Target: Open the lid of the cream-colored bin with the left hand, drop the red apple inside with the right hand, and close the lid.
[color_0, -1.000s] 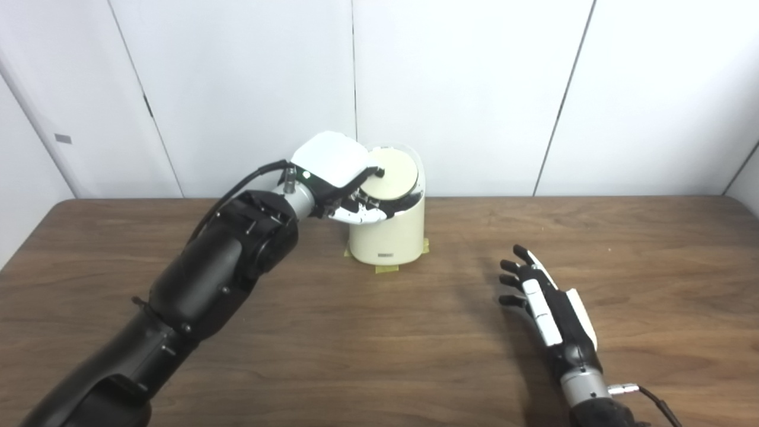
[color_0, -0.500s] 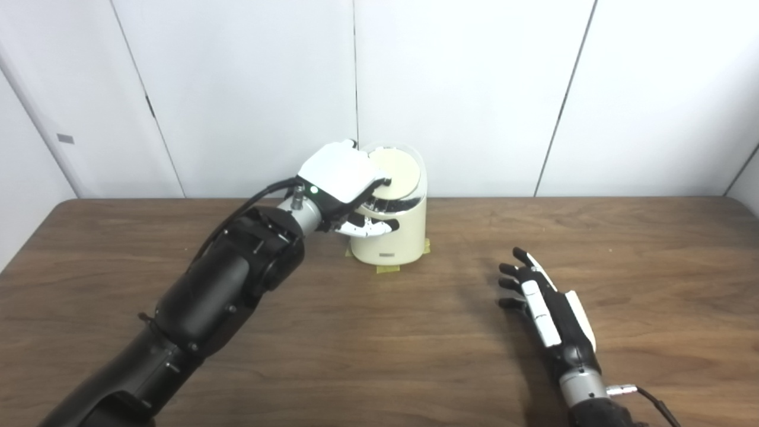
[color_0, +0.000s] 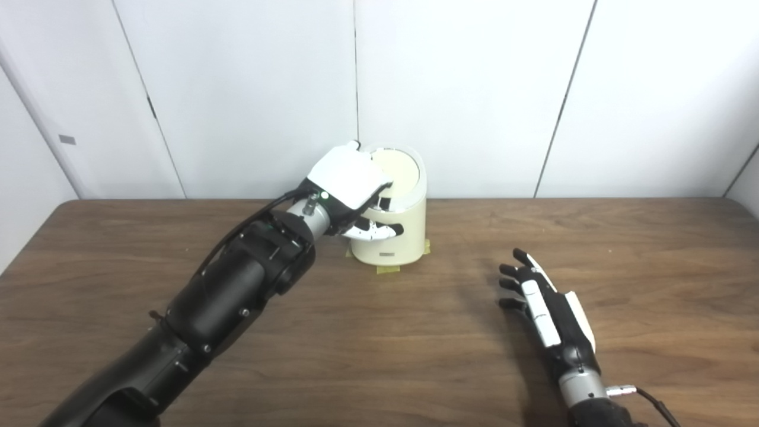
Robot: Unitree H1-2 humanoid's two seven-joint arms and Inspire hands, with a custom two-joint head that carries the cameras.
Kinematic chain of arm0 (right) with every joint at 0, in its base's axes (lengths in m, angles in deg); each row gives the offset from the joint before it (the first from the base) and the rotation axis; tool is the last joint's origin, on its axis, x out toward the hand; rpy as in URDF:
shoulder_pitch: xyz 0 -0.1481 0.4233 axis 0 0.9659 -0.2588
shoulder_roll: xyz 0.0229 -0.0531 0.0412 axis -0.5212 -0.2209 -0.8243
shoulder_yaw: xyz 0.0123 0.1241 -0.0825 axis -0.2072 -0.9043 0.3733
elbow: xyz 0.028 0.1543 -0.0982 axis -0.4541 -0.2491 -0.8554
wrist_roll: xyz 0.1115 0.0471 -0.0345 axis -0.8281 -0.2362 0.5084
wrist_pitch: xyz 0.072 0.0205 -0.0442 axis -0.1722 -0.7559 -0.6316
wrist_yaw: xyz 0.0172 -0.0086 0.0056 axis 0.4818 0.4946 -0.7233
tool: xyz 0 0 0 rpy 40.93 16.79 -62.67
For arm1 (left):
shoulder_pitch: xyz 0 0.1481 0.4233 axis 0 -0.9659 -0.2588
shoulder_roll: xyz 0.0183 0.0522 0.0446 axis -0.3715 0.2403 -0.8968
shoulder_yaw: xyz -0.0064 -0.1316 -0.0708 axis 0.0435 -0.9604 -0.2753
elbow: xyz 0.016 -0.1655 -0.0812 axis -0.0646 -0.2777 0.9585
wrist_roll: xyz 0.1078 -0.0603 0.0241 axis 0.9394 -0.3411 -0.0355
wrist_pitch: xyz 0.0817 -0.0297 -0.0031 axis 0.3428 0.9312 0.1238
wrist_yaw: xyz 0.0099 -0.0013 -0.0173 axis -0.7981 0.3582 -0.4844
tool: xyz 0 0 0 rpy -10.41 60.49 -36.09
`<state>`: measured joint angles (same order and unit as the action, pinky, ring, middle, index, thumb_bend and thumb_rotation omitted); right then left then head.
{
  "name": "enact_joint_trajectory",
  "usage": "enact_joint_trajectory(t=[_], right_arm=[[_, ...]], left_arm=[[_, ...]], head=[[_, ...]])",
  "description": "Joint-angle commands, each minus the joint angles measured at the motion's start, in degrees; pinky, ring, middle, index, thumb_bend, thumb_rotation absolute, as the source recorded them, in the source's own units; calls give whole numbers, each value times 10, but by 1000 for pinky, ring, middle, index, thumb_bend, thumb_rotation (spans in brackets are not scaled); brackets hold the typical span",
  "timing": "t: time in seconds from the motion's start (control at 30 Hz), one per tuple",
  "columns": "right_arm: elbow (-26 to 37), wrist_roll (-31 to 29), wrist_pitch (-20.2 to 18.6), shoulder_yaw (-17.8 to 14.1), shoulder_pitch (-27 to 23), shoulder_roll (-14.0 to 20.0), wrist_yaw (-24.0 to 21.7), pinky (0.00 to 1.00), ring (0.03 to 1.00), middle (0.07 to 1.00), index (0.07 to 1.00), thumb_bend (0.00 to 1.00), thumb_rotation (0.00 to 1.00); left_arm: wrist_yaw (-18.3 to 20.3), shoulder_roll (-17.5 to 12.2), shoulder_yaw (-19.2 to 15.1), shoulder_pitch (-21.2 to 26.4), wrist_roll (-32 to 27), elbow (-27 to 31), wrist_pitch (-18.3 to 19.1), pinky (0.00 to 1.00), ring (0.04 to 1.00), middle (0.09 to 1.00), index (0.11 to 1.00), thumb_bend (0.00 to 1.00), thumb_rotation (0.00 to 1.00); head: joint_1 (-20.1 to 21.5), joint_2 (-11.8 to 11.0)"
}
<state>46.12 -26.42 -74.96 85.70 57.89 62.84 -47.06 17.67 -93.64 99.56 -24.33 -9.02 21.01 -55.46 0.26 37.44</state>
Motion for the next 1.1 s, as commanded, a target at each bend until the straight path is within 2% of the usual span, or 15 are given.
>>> enact_joint_trajectory(t=[0.0, 0.13, 0.2, 0.27, 0.37, 0.5, 0.7, 0.73, 0.83, 0.93, 1.0, 1.07], right_arm=[[20, -1, 10, -2, -17, -1, 4, 708, 831, 850, 938, 479, 1000], [21, -2, 11, -1, -17, 0, 3, 714, 832, 851, 941, 476, 1000], [21, -1, 9, -2, -17, 1, 4, 717, 832, 850, 942, 475, 1000], [19, -1, 9, -3, -18, 2, 5, 712, 828, 847, 941, 478, 1000], [17, -4, 8, -4, -19, 1, 4, 713, 829, 846, 942, 474, 1000], [13, 4, 8, -1, -19, 5, 4, 707, 824, 843, 943, 484, 1000], [9, 6, 7, -1, -21, 6, 4, 691, 810, 824, 933, 487, 1000], [8, 6, 8, -1, -21, 7, 3, 687, 809, 823, 934, 478, 1000], [5, 8, 7, -1, -22, 8, 3, 682, 808, 821, 935, 475, 1000], [2, 4, 10, -2, -23, 8, 3, 684, 807, 818, 932, 474, 1000], [-1, 4, 12, -2, -25, 8, 3, 680, 804, 814, 926, 471, 1000], [-3, 3, 12, -2, -26, 9, 3, 675, 803, 815, 922, 473, 1000]], left_arm=[[38, -1, 18, -12, -5, -24, -22, 1000, 932, 880, 829, 487, 844], [53, -4, 7, -15, -11, 6, -15, 1000, 932, 882, 857, 477, 868], [59, -4, -12, -16, -24, 36, -7, 1000, 940, 886, 868, 462, 858], [57, -1, -38, -18, -38, 66, 1, 997, 935, 875, 857, 453, 774], [75, 3, -70, -16, -50, 101, 18, 1000, 950, 874, 854, 449, 702], [77, -3, -108, -6, -65, 132, 14, 996, 937, 865, 852, 444, 622], [76, 0, -161, -12, -76, 187, 17, 971, 916, 858, 847, 435, 577], [71, 2, -170, -18, -75, 198, 20, 968, 916, 861, 849, 428, 581], [38, 13, -194, -46, -75, 224, 18, 938, 932, 890, 869, 402, 715], [3, 31, -220, -102, -82, 266, 24, 865, 919, 906, 884, 405, 825], [-14, 46, -240, -137, -95, 289, 32, 849, 907, 904, 889, 398, 833], [-32, 66, -263, -179, -118, 313, 45, 820, 894, 899, 883, 388, 755]], head=[[0, 1], [0, 1], [-1, 2], [-3, 1], [-5, -2], [-5, -3], [-8, -5], [-8, -4], [-9, -5], [-10, -6], [-10, -7], [-10, -8]])
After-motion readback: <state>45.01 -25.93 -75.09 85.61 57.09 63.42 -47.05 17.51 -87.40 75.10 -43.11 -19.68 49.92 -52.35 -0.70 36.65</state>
